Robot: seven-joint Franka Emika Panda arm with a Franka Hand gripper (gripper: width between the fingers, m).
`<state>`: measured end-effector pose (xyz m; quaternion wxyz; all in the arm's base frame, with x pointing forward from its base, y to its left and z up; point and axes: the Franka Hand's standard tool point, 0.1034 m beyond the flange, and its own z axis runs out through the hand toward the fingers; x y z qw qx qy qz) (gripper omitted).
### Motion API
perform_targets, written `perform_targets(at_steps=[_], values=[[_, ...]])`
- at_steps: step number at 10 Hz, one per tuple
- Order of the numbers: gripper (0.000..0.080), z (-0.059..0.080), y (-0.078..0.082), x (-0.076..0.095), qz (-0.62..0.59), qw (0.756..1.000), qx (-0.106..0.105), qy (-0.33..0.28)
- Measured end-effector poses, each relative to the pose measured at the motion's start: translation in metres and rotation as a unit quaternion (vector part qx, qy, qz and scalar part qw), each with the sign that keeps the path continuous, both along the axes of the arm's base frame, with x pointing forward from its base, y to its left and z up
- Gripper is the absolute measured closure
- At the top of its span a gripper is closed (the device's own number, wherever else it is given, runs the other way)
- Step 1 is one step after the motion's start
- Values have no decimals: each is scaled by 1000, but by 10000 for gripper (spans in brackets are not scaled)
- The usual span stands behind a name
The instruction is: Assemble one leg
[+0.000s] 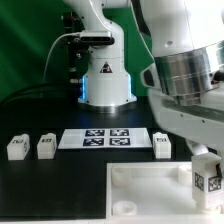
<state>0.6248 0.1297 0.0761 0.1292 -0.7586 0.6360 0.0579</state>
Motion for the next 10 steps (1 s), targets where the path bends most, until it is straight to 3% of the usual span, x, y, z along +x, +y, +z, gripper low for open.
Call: perform_targets(at_steps=[1, 3, 4, 5, 6, 7, 10], values=[[502, 1, 0, 2, -54, 998, 15, 10], [502, 1, 2, 1, -41, 999, 14, 6], [428, 1, 2, 1, -25, 1000, 12, 2], [248, 0, 1, -1, 23, 1000, 5, -5], [248, 1, -1, -3, 113, 993, -9, -17], [167, 1, -5, -3, 204, 978, -24, -35], [153, 1, -8, -2, 358, 930, -39, -72]])
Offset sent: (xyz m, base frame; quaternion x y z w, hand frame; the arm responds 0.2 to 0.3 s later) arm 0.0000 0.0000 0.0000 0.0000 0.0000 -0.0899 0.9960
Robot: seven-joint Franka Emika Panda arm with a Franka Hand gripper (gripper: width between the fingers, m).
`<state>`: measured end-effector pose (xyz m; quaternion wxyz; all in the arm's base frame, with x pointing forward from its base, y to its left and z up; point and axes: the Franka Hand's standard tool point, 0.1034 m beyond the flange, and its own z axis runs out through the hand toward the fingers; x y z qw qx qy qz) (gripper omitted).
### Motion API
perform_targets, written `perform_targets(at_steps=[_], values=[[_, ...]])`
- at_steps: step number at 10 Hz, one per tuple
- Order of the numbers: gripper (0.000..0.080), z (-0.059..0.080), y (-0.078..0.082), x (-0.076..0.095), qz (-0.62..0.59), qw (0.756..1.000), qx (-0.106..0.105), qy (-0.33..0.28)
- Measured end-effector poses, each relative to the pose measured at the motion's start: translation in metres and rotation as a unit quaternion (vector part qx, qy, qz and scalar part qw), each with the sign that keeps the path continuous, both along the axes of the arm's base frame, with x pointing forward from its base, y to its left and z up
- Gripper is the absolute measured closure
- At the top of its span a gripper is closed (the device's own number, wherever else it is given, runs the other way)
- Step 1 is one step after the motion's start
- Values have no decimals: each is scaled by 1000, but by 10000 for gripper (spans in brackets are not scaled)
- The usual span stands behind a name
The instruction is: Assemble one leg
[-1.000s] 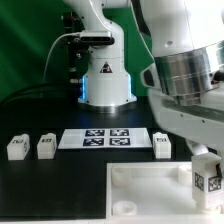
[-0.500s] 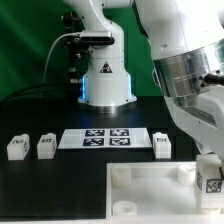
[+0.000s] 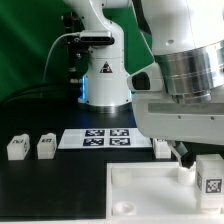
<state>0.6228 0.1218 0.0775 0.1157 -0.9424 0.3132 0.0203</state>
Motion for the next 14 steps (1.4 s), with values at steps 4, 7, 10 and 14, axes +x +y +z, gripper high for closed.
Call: perform_targets(at_steps=[4, 7, 10, 14], values=[[150, 7, -4, 8, 277, 958, -51, -47], [311, 5, -4, 7, 210, 976, -44, -36], [498, 6, -4, 7, 56, 998, -37, -6], [498, 5, 4, 6, -337, 939, 23, 69]])
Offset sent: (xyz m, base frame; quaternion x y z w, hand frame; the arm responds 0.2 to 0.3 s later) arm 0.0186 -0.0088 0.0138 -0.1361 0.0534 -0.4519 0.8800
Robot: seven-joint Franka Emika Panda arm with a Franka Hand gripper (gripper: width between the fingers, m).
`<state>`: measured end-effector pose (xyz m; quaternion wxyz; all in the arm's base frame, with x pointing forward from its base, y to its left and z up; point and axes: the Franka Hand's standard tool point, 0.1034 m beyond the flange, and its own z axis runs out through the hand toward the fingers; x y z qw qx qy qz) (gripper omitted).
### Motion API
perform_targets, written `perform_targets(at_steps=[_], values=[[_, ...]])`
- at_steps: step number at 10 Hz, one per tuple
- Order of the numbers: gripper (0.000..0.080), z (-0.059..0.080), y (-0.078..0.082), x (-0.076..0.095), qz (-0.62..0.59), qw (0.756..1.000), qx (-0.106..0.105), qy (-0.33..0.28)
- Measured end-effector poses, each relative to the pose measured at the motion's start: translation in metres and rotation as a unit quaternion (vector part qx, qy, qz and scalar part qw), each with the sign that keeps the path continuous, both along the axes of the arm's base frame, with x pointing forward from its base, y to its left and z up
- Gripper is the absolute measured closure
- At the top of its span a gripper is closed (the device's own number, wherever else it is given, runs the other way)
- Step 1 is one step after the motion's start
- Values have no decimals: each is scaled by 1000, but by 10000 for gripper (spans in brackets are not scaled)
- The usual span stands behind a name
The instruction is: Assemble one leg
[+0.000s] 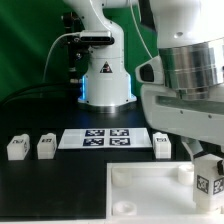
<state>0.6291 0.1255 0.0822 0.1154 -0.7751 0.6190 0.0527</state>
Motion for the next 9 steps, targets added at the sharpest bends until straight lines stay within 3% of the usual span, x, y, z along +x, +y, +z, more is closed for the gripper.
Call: perform_targets(at_steps=[1, 3, 6, 7, 8, 9], values=[[498, -1, 0, 0, -45, 999, 12, 6], [500, -1, 2, 0, -60, 998, 13, 10], [467, -2, -2, -3, 42, 999, 4, -5], [258, 0, -4, -2, 139, 990, -9, -21], [165, 1, -4, -1, 219, 975, -20, -39], [165, 0, -5, -2, 254, 966, -21, -47]])
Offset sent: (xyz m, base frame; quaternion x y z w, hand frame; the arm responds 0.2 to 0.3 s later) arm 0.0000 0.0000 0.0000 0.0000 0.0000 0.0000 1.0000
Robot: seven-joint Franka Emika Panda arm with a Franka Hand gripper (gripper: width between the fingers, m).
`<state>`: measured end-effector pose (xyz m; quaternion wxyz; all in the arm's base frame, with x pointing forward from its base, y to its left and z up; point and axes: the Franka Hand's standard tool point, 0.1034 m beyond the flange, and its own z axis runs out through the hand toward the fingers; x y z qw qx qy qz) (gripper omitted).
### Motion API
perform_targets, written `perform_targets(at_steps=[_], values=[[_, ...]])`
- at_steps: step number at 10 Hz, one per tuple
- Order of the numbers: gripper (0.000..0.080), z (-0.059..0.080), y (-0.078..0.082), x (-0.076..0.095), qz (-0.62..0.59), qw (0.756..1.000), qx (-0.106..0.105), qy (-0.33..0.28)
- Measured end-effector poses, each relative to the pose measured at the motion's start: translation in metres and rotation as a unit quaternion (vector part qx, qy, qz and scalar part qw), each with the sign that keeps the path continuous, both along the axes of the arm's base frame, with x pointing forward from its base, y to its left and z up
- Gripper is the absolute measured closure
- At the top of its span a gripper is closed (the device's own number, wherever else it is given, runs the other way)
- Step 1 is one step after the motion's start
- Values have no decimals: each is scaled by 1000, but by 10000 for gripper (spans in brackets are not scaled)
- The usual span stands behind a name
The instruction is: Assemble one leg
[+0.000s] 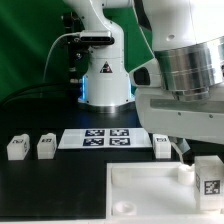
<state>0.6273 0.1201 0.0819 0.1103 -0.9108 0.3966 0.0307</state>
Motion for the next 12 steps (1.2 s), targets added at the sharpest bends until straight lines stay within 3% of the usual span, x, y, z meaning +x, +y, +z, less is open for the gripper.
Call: perform_targets(at_steps=[3, 4, 5, 6, 7, 9, 11, 12], values=[[151, -1, -2, 0, 153, 988, -7, -35], [150, -5, -12, 7, 330, 940, -56, -63], [150, -6, -12, 16, 432, 892, -87, -98], [150, -6, -10, 14, 396, 909, -81, -96], [258, -7, -10, 15, 383, 915, -81, -94], [509, -7, -8, 14, 280, 954, -71, -79], [508, -7, -11, 14, 190, 978, -66, -64], [508, -8, -13, 12, 87, 994, -53, -42]])
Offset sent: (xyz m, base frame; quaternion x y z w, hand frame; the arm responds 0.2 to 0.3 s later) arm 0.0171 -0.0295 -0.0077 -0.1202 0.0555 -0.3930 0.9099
